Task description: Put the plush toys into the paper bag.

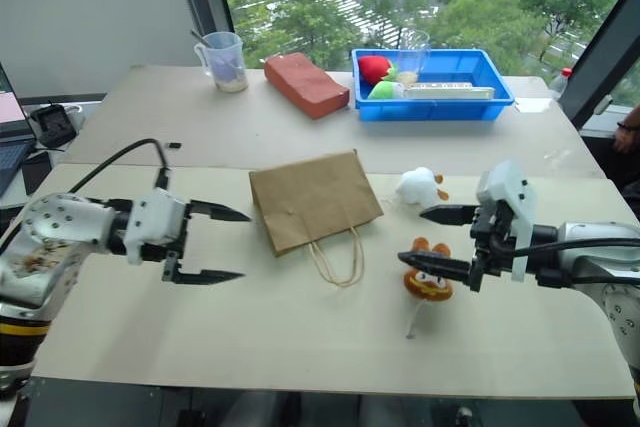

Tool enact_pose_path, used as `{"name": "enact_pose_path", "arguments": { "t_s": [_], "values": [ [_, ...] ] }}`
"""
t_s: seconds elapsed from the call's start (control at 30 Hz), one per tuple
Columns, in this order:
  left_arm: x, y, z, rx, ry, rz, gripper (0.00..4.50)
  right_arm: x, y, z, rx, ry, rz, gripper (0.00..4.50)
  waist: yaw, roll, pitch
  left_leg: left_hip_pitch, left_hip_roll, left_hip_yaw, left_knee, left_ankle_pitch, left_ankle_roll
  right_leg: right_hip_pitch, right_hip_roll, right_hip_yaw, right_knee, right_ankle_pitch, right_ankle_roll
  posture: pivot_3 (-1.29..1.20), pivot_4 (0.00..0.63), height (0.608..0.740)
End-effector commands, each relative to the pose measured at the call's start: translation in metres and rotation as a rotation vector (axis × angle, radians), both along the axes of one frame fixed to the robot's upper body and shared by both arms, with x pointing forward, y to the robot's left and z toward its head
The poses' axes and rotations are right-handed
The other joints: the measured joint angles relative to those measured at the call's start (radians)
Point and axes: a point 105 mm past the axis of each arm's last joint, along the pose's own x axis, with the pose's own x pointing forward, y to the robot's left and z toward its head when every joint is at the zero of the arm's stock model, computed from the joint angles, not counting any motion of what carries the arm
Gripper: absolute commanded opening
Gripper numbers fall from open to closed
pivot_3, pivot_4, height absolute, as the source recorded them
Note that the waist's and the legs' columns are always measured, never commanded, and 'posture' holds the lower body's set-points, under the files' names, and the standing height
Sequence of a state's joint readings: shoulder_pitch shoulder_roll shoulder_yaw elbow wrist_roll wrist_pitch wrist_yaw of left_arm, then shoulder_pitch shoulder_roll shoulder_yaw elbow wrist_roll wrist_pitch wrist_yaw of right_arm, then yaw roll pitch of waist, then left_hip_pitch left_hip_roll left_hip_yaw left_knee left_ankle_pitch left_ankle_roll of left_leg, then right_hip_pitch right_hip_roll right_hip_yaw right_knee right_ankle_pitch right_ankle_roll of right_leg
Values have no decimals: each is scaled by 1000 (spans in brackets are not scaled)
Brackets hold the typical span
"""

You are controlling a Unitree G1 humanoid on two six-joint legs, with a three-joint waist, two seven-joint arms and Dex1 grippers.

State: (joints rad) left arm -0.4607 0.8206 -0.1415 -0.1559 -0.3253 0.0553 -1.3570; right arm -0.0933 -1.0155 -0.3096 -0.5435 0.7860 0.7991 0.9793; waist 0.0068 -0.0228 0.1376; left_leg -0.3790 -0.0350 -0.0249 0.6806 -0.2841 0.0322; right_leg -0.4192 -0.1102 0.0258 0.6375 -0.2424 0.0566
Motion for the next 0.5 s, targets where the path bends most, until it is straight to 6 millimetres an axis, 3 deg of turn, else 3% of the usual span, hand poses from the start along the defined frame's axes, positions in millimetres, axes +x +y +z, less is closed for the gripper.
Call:
{"name": "enact_pose_path", "arguments": {
  "t_s": [0.03, 0.2, 0.5],
  "values": [
    [16, -22, -6, 9, -86, -49, 4448, -6, 10, -4, -39, -59, 26, 4500, 5, 0, 0, -1, 0, 0, 1, 0, 0, -1, 0, 0, 0, 0, 0, 0, 150, 740],
    [26, -59, -23, -5, -150, -130, 4448, -8, 11, -12, -17, -82, -39, 4500, 4, -1, 1, -5, -1, 0, 7, -1, 2, -2, 0, 0, 2, 0, 1, 0, 150, 740],
    [45, -81, -44, -13, -222, -154, 4448, -17, 12, -4, -24, -136, -102, 4500, 5, -1, 1, -6, -1, -1, 14, -3, 5, -1, 1, -1, 3, 0, 2, 0, 150, 740]
  ]
}}
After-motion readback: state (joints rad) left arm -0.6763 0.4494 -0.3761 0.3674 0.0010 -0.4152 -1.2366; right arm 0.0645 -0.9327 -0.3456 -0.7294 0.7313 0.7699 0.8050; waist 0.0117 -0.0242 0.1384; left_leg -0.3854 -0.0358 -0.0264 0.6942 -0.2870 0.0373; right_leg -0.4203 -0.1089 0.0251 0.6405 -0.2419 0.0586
